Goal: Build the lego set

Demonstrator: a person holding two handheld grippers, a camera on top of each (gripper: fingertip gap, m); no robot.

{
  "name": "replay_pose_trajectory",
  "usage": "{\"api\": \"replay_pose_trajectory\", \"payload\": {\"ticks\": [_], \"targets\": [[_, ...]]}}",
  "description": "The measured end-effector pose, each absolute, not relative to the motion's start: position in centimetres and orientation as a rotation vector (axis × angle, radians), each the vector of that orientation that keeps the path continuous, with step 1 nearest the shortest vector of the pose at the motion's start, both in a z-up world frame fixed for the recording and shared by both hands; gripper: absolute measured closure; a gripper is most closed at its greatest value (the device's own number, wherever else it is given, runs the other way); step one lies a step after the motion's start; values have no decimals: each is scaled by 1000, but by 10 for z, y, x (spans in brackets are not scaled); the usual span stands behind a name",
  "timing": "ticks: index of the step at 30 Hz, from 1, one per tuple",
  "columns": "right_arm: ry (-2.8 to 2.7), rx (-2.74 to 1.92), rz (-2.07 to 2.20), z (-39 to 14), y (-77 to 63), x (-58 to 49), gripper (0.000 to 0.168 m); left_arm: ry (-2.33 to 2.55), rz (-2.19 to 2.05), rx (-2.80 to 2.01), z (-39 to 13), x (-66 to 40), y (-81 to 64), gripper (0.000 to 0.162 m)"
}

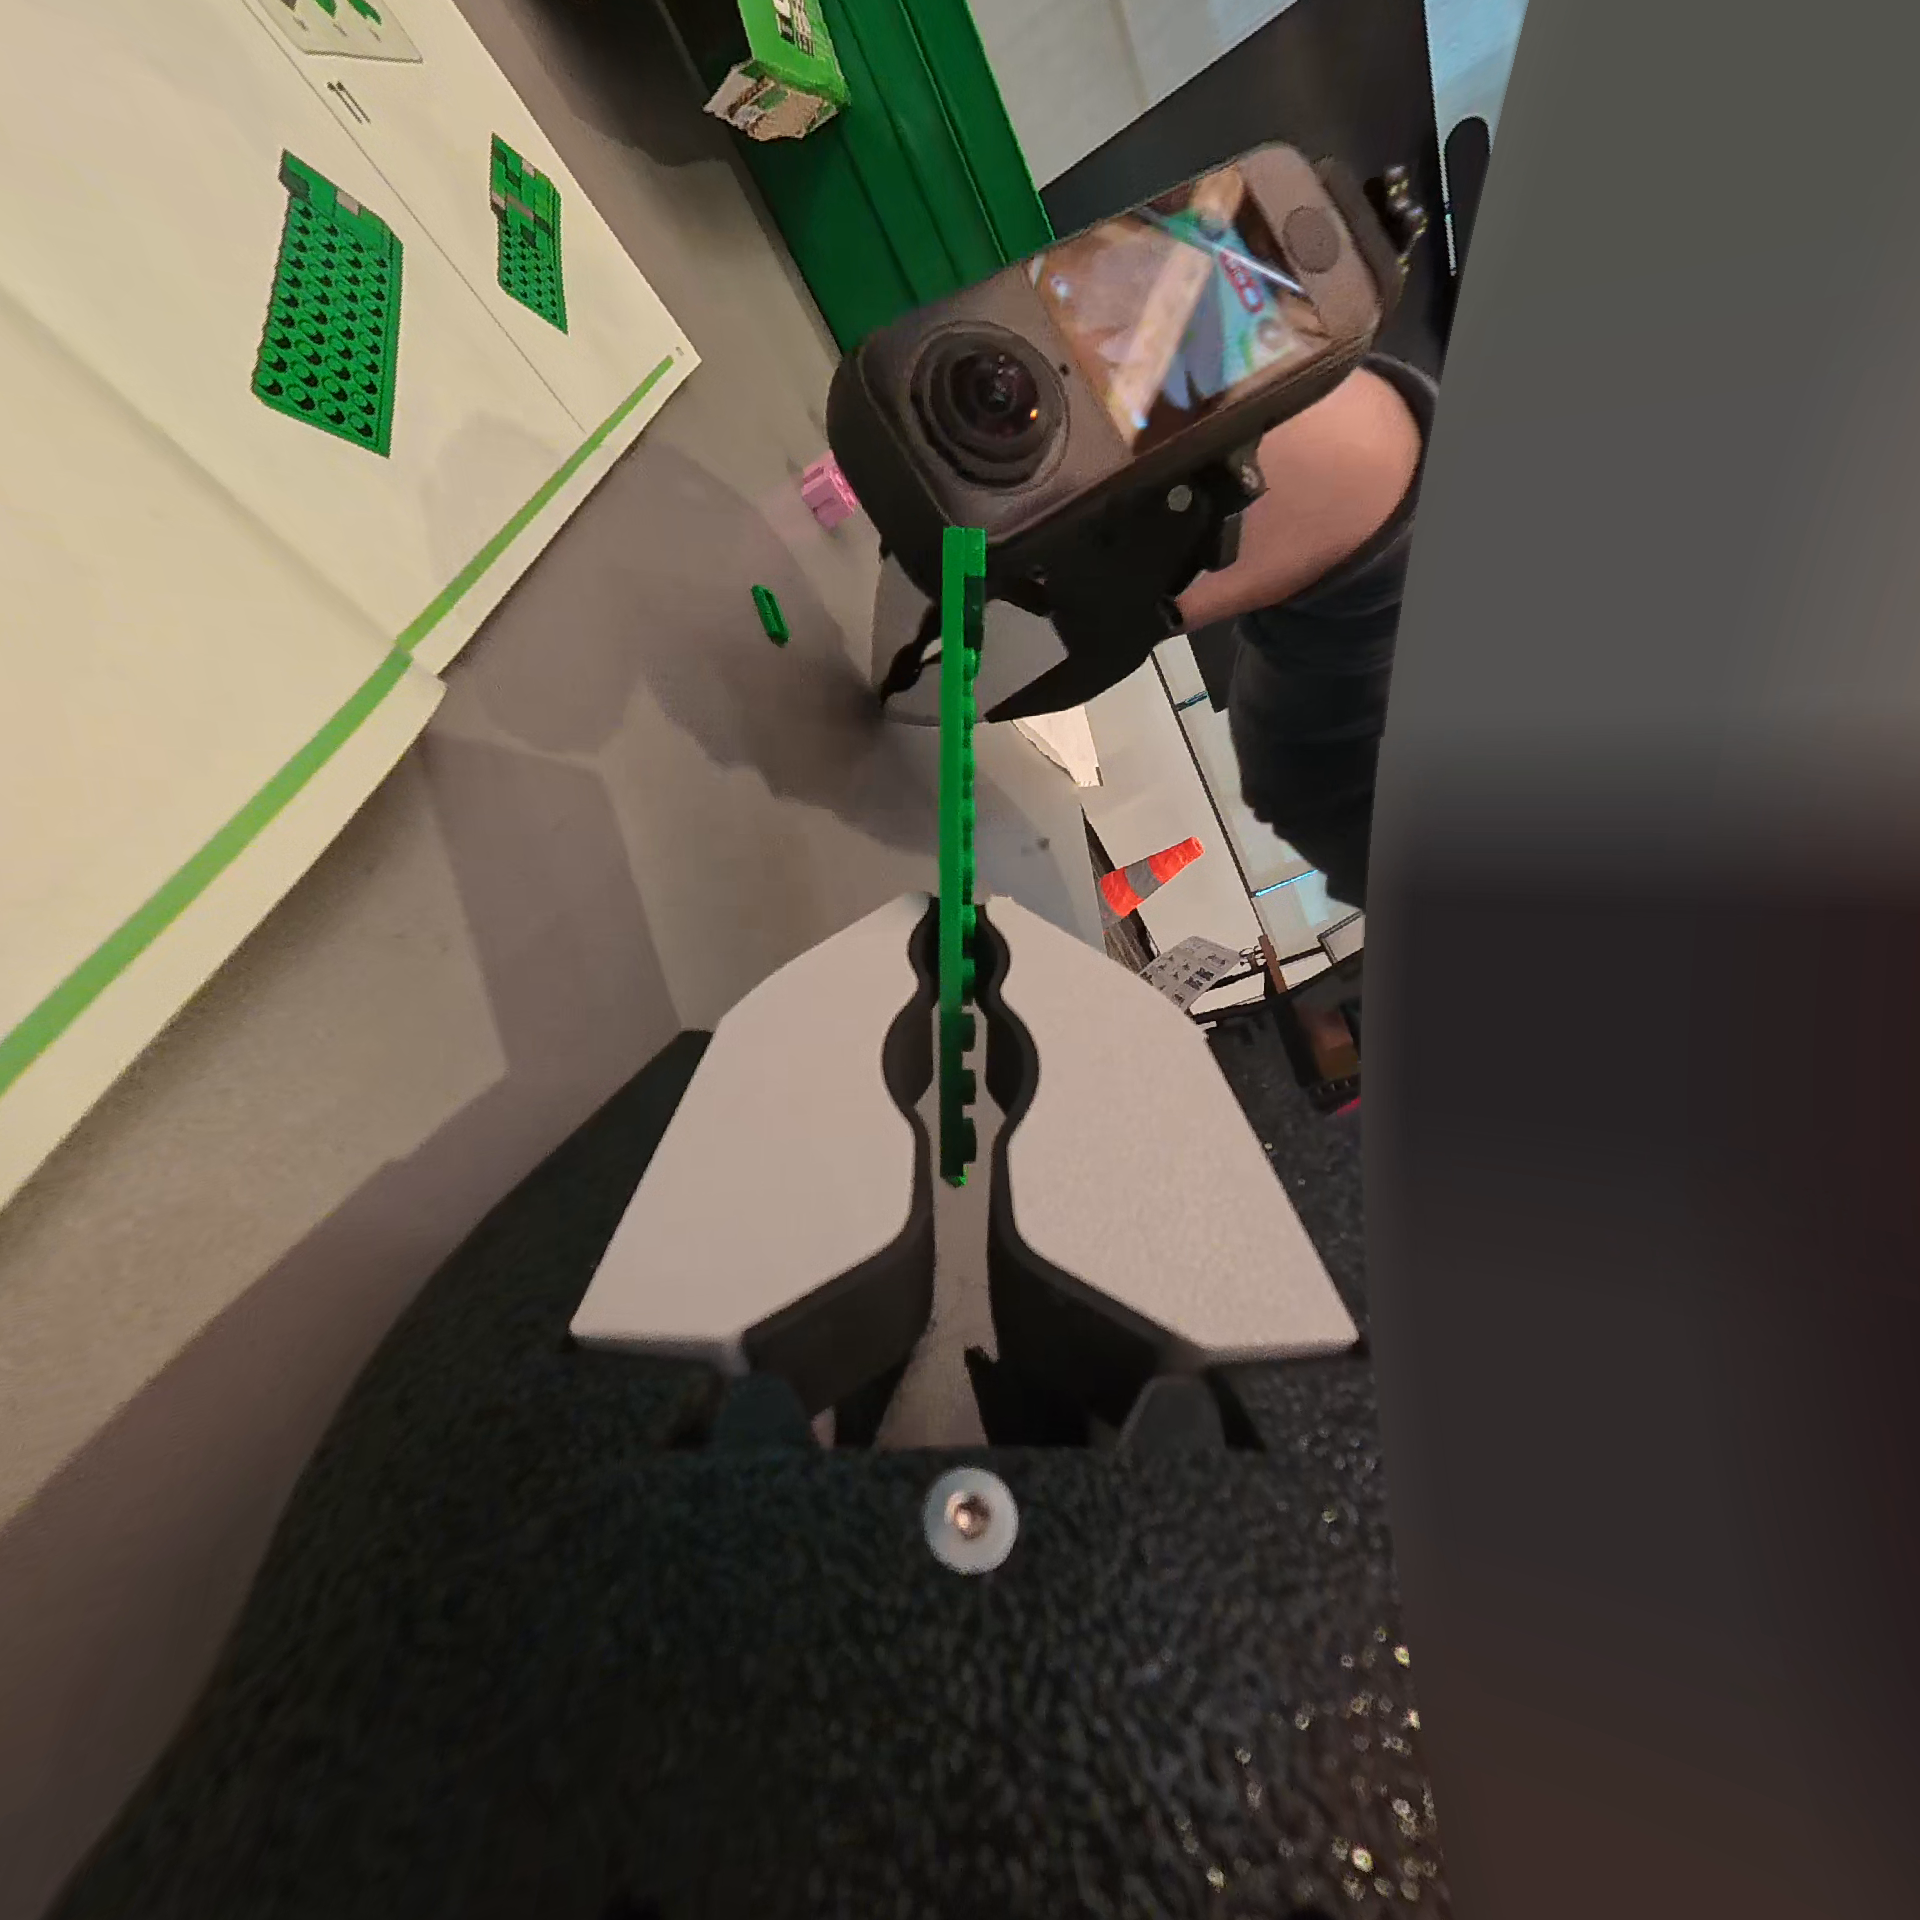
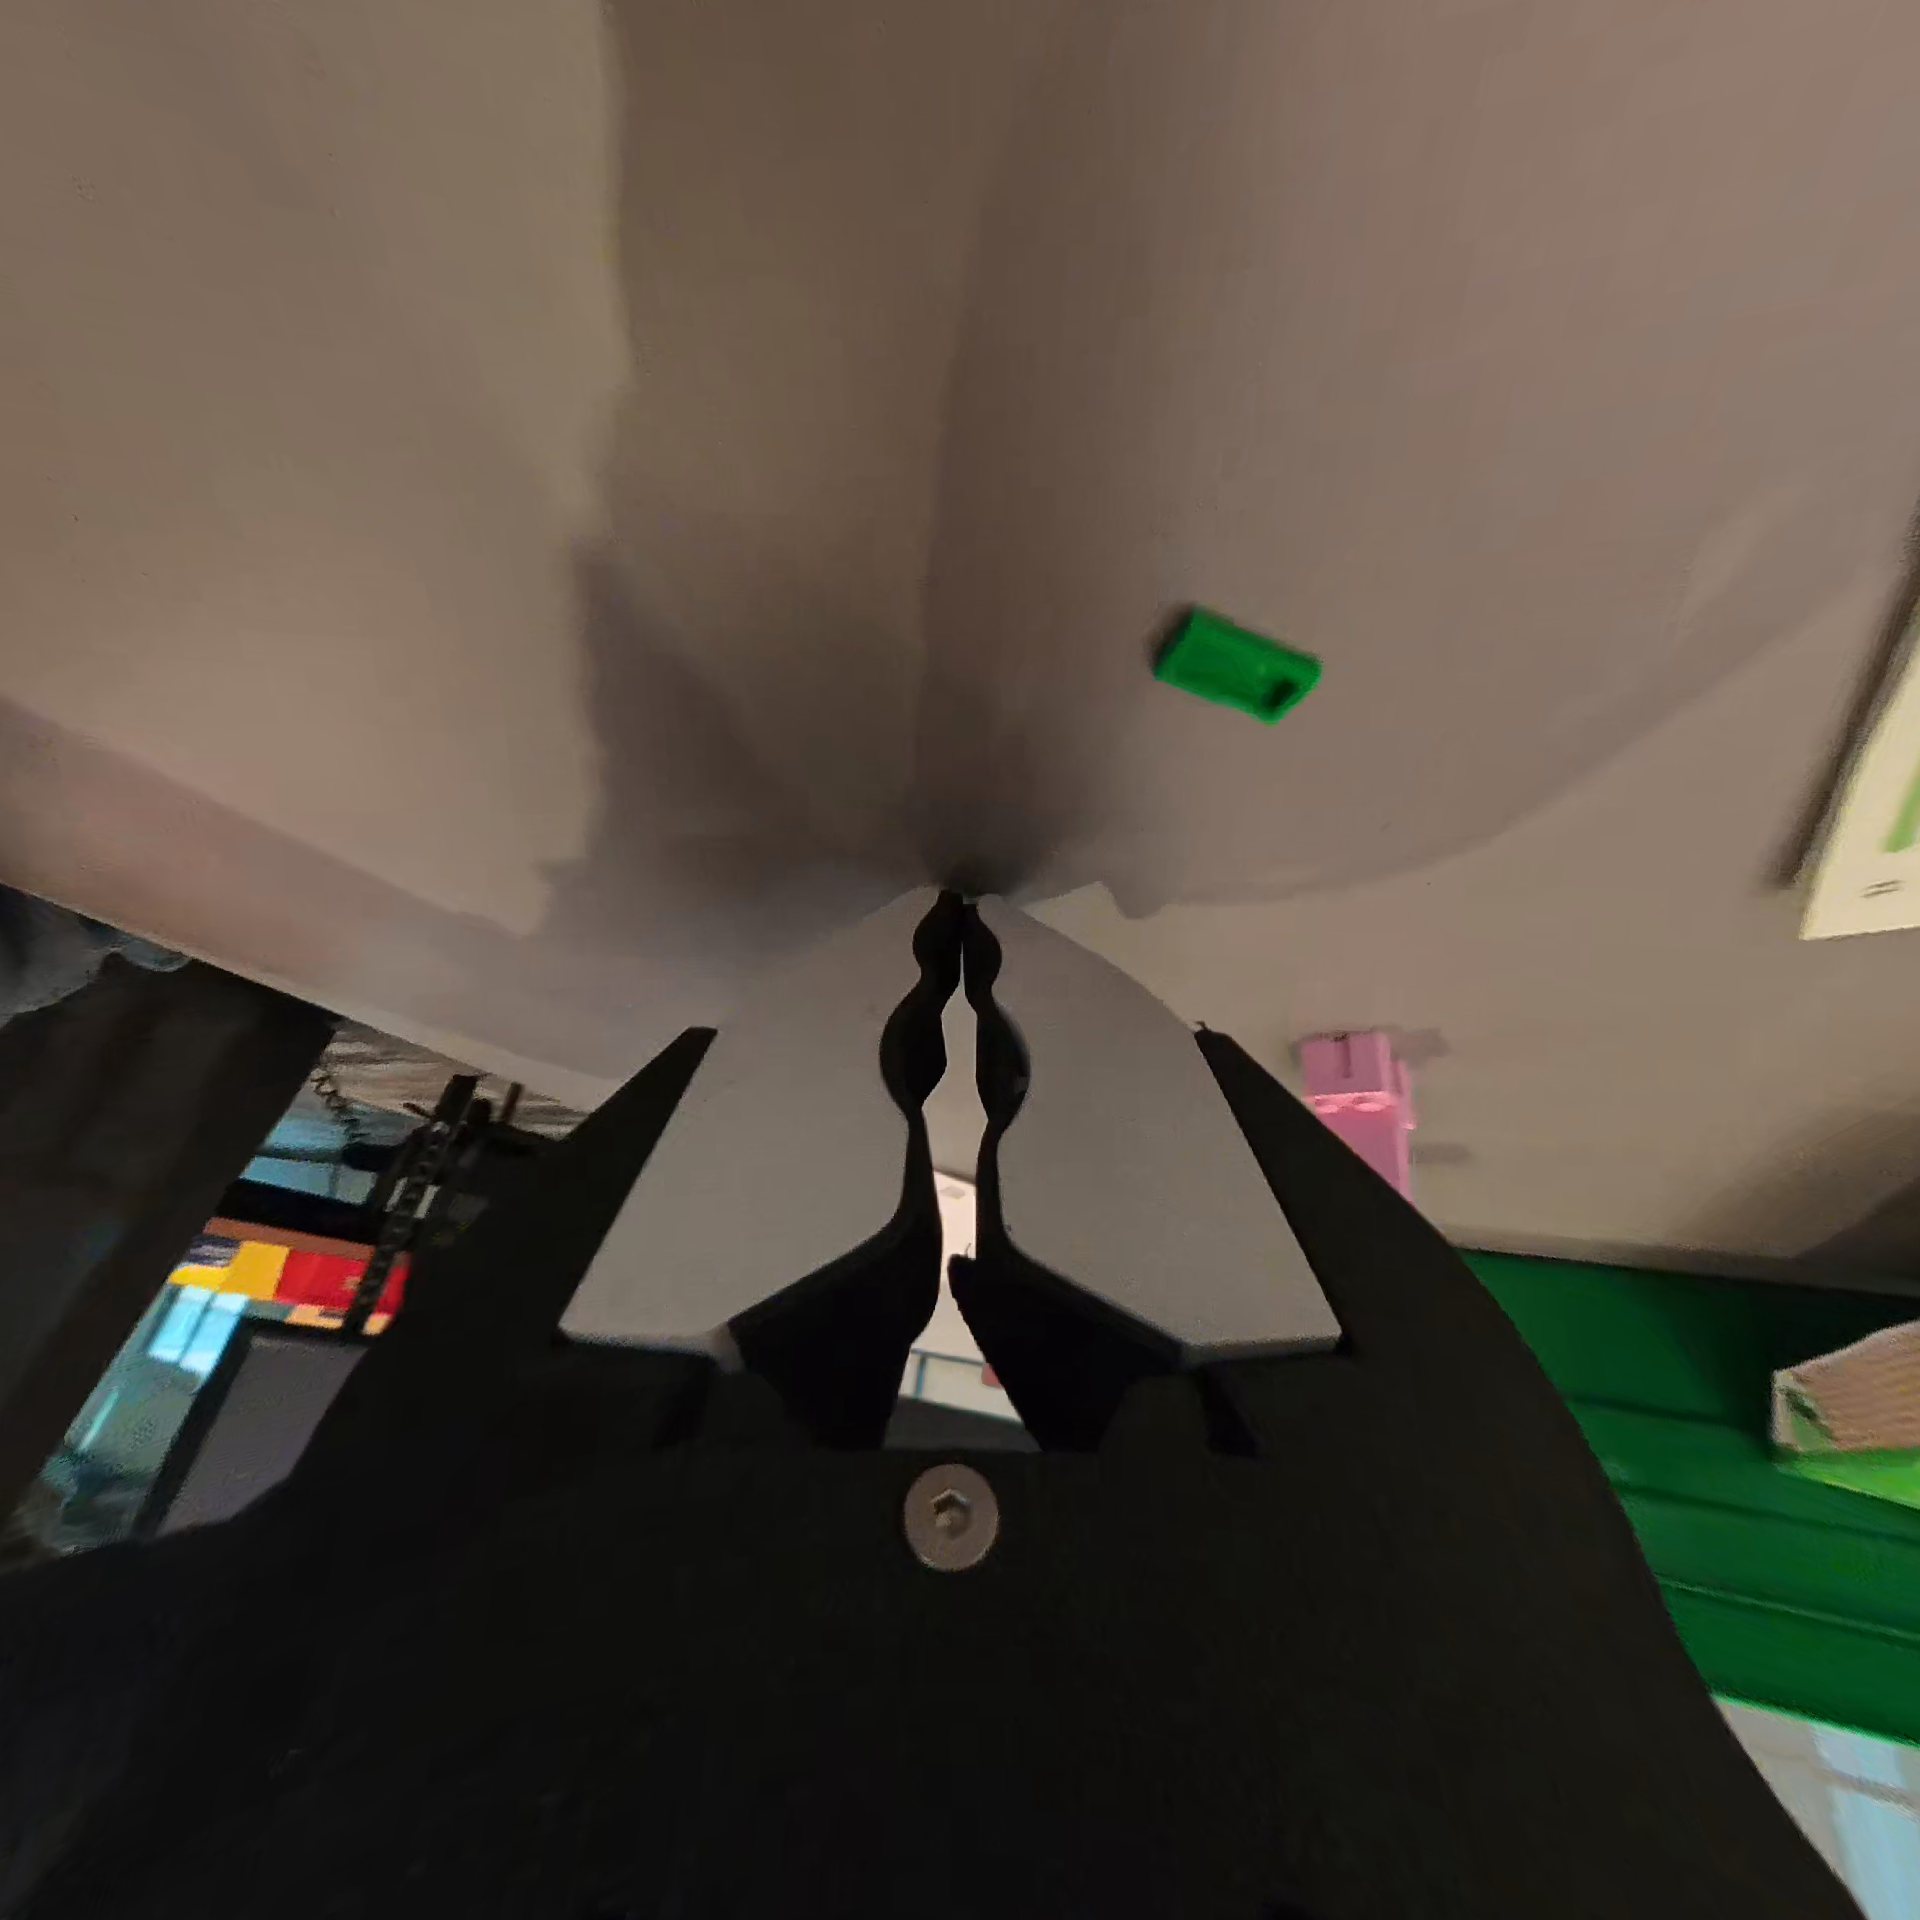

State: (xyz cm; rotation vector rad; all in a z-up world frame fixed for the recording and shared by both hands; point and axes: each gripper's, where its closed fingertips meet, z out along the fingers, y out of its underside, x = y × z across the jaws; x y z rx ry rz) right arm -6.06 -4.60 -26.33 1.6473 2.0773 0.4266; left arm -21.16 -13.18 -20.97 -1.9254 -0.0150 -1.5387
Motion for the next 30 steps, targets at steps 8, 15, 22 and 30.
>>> {"api": "replay_pose_trajectory", "payload": {"ticks": [8,15,22,30], "targets": [[2236,2058,108,-238,-40,-75,162,5,-1536,-1934,-210,-209,-134,158],[2158,2767,-199,-171,-53,28,160,8,-1539,-1929,-210,-209,-134,158],[1982,3282,-273,-149,-77,96,161,32,-1514,-1951,-212,-206,-135,158],[2067,3678,-473,-165,-70,86,153,58,-1505,-1970,-214,-204,-137,158]]}}
